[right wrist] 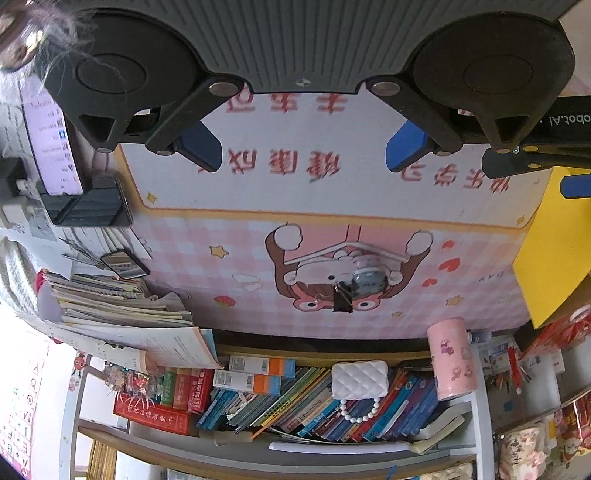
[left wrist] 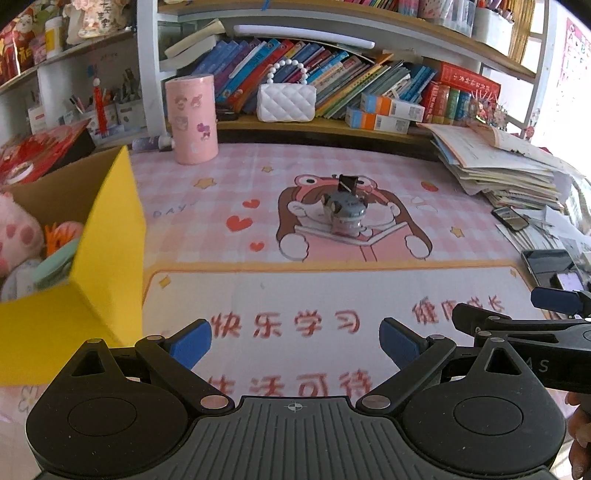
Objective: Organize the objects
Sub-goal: 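Reach the left gripper to the grey toy car while the right approaches the black binder clip, then grasp the grey toy car with the left gripper while the right grasps the black binder clip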
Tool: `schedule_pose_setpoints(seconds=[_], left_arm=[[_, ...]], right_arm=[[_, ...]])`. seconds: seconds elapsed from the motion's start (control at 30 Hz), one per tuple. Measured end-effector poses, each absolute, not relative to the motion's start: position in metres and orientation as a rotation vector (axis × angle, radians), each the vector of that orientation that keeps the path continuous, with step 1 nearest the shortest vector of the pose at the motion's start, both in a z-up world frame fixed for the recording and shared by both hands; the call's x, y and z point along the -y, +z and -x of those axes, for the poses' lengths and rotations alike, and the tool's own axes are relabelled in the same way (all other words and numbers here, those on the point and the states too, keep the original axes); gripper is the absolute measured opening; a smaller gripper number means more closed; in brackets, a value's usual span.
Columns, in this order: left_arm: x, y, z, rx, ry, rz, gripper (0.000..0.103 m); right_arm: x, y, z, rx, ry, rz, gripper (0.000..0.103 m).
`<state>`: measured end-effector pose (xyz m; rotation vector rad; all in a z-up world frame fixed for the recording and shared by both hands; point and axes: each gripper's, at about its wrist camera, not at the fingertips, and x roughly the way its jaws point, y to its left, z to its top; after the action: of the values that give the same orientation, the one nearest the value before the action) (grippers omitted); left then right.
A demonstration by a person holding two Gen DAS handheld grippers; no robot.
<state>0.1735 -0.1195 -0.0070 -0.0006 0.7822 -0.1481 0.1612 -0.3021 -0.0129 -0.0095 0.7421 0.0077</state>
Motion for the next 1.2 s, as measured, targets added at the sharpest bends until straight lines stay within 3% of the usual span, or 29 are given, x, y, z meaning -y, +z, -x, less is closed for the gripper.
schedule_pose_setpoints(seconds=[0.57,0.83,1.03,1.13,1.2], left_arm=[[0.175,-0.012,-0.264,-0.713,-0.125,-0.045,0.099],[0.196,-0.033,-0.315,-0.732,-0.103,0.007,0.094],[0.213,-0.051,-0.349,-0.777,-0.060,0.039,0.079],[0.217,-0.060,-0.360,-0.797,-0.036,0.021,0.059],[0.216,-0.064,-0.363,-0.806,-0.036,0.027,0.041]], right_arm=[[0.357,-0.004,-0.251,-0.661,-0.004,-0.040,0.091],[0.378,0.005,-0.278,-0.631,-0.037,-0.051,0.091],[0.385,0.004,-0.288,-0.635,-0.042,-0.056,0.091],[0.386,0.002,-0.291,-0.638,-0.037,-0.055,0.091],[0.386,0.001,-0.293,-0.643,-0.031,-0.056,0.091]])
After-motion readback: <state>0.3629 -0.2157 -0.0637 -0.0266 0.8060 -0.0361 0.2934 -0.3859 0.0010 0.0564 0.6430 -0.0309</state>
